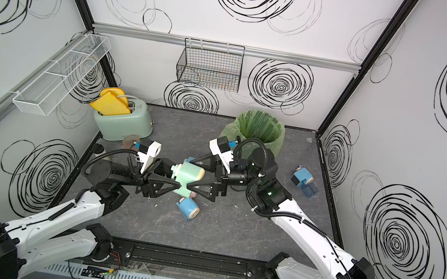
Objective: Take out the pencil sharpener tray and clean the shavings
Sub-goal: Place the pencil sharpener at the center of the board.
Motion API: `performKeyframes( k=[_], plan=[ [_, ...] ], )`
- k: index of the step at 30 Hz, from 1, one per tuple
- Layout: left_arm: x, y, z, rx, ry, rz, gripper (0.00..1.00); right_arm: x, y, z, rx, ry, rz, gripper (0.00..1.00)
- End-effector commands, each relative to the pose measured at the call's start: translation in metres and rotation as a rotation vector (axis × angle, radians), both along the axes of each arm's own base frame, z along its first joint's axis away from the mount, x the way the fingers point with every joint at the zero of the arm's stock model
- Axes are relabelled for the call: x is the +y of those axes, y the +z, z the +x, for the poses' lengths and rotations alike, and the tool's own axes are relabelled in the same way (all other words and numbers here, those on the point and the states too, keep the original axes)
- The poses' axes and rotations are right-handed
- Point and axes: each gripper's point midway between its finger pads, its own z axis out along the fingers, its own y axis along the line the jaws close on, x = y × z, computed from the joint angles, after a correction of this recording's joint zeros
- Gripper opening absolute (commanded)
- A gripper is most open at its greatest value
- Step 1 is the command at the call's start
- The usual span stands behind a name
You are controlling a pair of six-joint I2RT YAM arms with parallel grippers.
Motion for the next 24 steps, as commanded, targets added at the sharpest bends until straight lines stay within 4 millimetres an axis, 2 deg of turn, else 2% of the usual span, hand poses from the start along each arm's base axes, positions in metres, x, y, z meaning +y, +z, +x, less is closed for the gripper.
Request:
performKeyframes(
  k=[1,4,9,15,19,22,23,24],
  plan=[
    [0.003,0.015,-0.004,-0.072,0.016,-0.036,0.47,0.003,0.022,-0.004,-0.033,-0.006,0.049,0.98],
    [0.003,0.016,-0.004,-0.073,0.02,-0.038,0.47,0.006,0.021,-0.002,-0.017,-0.01,0.041,0.88],
    [0.005,0.017,-0.003,-0.075,0.031,-0.041,0.48,0.009,0.017,0.004,0.008,-0.031,0.024,0.62],
    [0.007,0.017,0.001,-0.065,0.056,-0.045,0.54,0.005,0.011,0.011,0.012,-0.073,0.007,0.49],
    [0.011,0.016,0.009,-0.047,0.095,-0.046,0.7,-0.004,0.0,0.022,0.024,-0.121,-0.008,0.42],
    [0.015,0.013,0.021,-0.016,0.149,-0.04,0.95,-0.013,-0.017,0.031,0.024,-0.188,-0.041,0.38],
    [0.018,0.012,0.028,-0.003,0.182,-0.034,1.0,-0.015,-0.027,0.035,0.025,-0.218,-0.065,0.38],
    [0.02,0.009,0.034,0.016,0.21,-0.024,0.98,-0.018,-0.036,0.038,0.025,-0.245,-0.092,0.38]
  ],
)
